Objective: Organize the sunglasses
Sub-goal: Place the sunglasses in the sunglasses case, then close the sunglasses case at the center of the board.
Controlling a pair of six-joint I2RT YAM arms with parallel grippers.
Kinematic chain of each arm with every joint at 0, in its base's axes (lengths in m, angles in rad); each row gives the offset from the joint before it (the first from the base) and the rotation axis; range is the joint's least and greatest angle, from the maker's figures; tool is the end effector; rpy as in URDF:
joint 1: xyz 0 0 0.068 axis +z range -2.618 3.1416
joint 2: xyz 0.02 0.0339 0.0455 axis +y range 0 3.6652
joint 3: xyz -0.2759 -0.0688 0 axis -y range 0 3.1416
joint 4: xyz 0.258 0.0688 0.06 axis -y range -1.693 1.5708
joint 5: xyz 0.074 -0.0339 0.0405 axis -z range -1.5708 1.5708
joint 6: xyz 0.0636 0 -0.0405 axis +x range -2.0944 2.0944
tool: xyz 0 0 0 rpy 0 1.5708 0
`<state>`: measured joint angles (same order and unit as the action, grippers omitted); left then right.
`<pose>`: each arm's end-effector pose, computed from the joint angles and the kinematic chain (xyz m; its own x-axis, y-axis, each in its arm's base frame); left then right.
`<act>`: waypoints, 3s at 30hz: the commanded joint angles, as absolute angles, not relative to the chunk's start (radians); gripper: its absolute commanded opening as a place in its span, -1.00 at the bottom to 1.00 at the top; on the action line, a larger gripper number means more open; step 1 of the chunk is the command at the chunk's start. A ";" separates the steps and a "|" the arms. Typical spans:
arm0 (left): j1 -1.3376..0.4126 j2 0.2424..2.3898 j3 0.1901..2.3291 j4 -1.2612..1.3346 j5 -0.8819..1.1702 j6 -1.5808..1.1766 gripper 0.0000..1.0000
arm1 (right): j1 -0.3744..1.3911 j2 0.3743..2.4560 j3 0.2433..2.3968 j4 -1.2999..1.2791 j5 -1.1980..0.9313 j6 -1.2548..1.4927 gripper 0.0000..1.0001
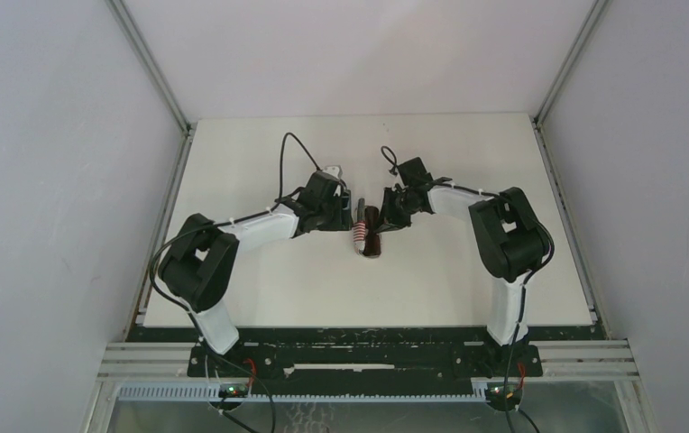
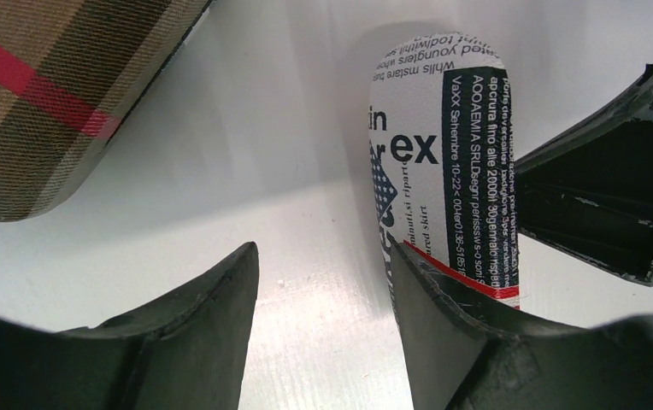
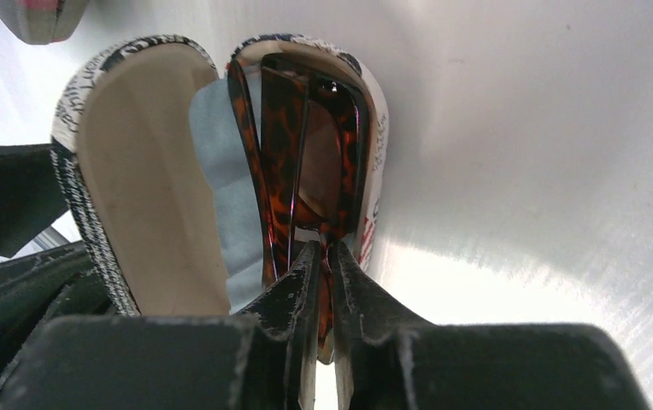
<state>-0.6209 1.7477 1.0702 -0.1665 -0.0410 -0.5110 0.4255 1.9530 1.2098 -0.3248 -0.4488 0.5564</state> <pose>0.3257 -0.2298 0.1673 -0.8036 -0.0260 -0.5946 0.1904 0.9353 -0.2982 0.3682 0.1972 0.1240 -0.9747 0.0807 -0.2084 -0.0560 0.8146 0.5773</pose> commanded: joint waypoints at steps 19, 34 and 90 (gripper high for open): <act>-0.594 1.529 0.938 -0.029 -0.103 -0.557 0.28 | 0.436 1.967 1.259 -0.320 -0.412 0.530 -0.84; -0.618 1.607 0.948 0.190 0.172 -0.554 0.21 | 0.428 1.962 1.258 -0.316 -0.423 0.533 -0.84; -0.676 1.706 1.039 0.101 0.154 -0.524 -0.28 | 0.373 1.951 1.180 -0.263 -0.473 0.533 -0.78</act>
<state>-0.6617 1.6878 0.9691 0.1143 0.1593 -0.5472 0.3729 1.9339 1.1564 -0.3157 -0.4267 0.5377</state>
